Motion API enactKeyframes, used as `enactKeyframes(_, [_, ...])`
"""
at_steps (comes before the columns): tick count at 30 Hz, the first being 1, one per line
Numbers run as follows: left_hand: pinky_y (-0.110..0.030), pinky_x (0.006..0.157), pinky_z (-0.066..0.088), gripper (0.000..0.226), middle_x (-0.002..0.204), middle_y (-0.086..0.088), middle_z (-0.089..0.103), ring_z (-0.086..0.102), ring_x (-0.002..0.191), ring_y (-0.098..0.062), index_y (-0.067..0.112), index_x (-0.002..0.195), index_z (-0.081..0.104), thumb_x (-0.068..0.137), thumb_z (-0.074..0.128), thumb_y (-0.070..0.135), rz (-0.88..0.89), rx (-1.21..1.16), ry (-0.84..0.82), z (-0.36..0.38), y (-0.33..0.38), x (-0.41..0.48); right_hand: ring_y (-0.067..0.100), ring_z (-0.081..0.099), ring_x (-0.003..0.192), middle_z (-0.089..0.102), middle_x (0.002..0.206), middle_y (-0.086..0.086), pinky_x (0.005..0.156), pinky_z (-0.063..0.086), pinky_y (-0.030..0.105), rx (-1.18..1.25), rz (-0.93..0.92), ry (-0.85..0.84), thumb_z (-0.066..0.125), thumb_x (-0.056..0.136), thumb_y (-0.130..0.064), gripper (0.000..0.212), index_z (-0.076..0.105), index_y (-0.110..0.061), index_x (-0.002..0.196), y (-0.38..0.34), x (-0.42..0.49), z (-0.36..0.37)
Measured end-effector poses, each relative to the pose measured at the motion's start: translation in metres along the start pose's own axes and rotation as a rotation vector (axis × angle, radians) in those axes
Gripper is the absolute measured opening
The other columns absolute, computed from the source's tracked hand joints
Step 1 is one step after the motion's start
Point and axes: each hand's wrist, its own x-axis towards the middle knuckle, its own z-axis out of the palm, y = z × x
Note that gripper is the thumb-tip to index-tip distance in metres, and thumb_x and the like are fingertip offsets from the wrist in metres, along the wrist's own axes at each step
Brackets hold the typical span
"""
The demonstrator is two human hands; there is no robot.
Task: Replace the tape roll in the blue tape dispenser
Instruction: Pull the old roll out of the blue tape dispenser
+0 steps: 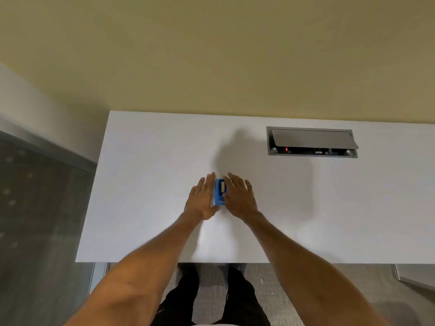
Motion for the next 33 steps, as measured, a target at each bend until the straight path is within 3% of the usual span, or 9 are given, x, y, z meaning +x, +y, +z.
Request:
enactKeyframes(8, [-0.051, 0.139, 0.011, 0.104, 0.181, -0.013, -0.011, -0.005, 0.17, -0.034, 0.021, 0.173, -0.004, 0.102, 0.064, 0.053, -0.041, 0.01, -0.037, 0.004, 0.003, 0.012, 0.02, 0.028, 0.157, 0.028, 0.168, 0.002, 0.131, 0.021, 0.046, 0.033, 0.013, -0.036, 0.058, 0.102, -0.045, 0.067, 0.029, -0.019, 0.156, 0.009, 0.014, 0.005])
enactKeyframes(15, [-0.048, 0.139, 0.018, 0.095, 0.181, -0.015, 0.001, 0.006, 0.17, -0.034, 0.023, 0.172, 0.009, 0.101, 0.07, 0.042, -0.057, -0.006, 0.026, 0.012, 0.002, 0.017, 0.02, 0.034, 0.153, 0.029, 0.167, 0.002, 0.128, 0.028, 0.046, 0.04, 0.007, -0.009, 0.064, 0.1, -0.034, 0.062, 0.033, -0.021, 0.153, 0.01, 0.021, 0.009])
enactKeyframes(33, [-0.05, 0.139, 0.015, 0.091, 0.181, -0.013, 0.004, 0.005, 0.17, -0.033, 0.023, 0.172, 0.008, 0.104, 0.063, 0.049, -0.046, 0.116, 0.032, 0.016, -0.004, 0.023, 0.021, 0.046, 0.143, 0.034, 0.163, 0.004, 0.122, 0.037, 0.043, 0.015, 0.006, 0.02, 0.064, 0.1, -0.037, 0.058, 0.038, -0.02, 0.15, 0.012, 0.038, 0.008])
